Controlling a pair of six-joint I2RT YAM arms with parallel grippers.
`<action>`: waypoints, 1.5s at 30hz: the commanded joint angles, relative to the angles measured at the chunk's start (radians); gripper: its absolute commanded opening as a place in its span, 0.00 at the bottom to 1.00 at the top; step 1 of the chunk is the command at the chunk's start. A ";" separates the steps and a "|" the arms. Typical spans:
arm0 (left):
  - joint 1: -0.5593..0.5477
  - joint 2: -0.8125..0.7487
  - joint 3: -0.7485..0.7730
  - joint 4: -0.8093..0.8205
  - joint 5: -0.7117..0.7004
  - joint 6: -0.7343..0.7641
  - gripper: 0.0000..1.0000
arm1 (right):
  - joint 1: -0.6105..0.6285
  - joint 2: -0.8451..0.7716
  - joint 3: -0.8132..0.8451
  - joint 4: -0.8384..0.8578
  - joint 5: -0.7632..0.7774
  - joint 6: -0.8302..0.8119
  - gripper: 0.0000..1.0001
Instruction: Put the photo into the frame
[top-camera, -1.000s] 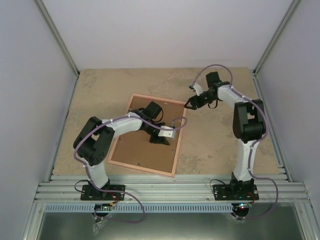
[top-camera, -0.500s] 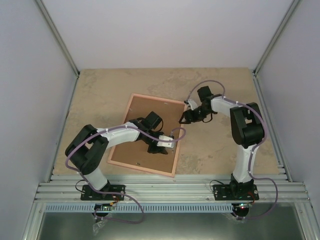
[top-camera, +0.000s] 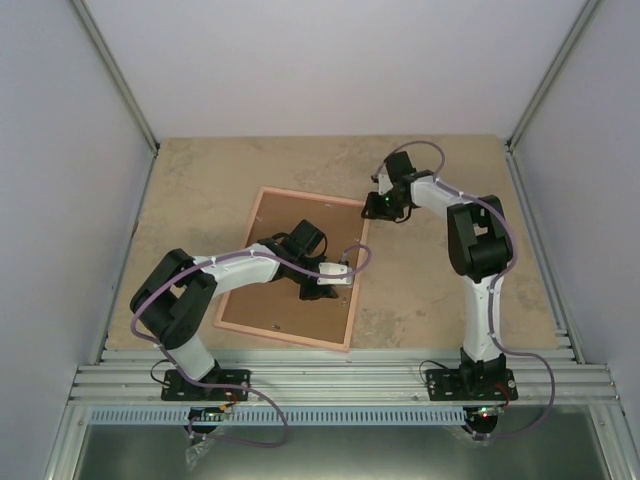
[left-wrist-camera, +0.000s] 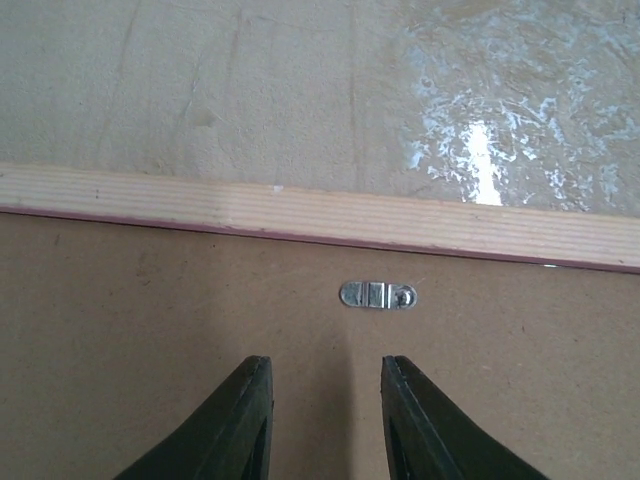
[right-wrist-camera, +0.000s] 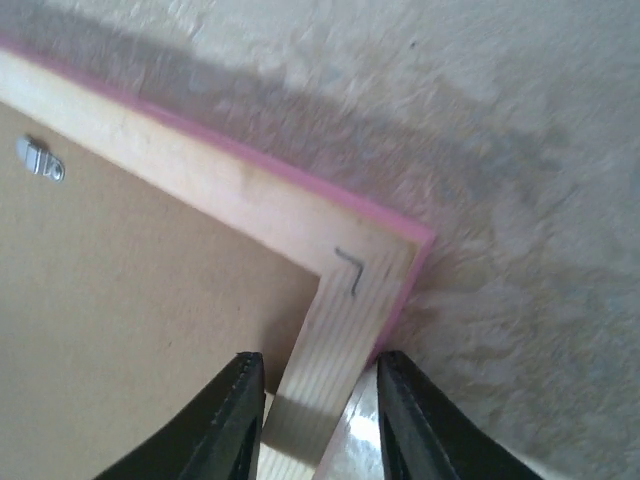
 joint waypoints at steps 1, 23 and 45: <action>-0.003 0.012 0.010 0.011 -0.016 -0.028 0.33 | 0.000 0.103 0.005 -0.063 0.158 0.067 0.25; -0.090 0.282 0.284 0.188 -0.133 -0.331 0.35 | -0.086 0.065 0.056 -0.097 0.279 0.149 0.00; -0.248 0.504 0.441 0.101 -0.094 -0.213 0.30 | -0.088 0.057 -0.043 -0.047 0.250 0.230 0.00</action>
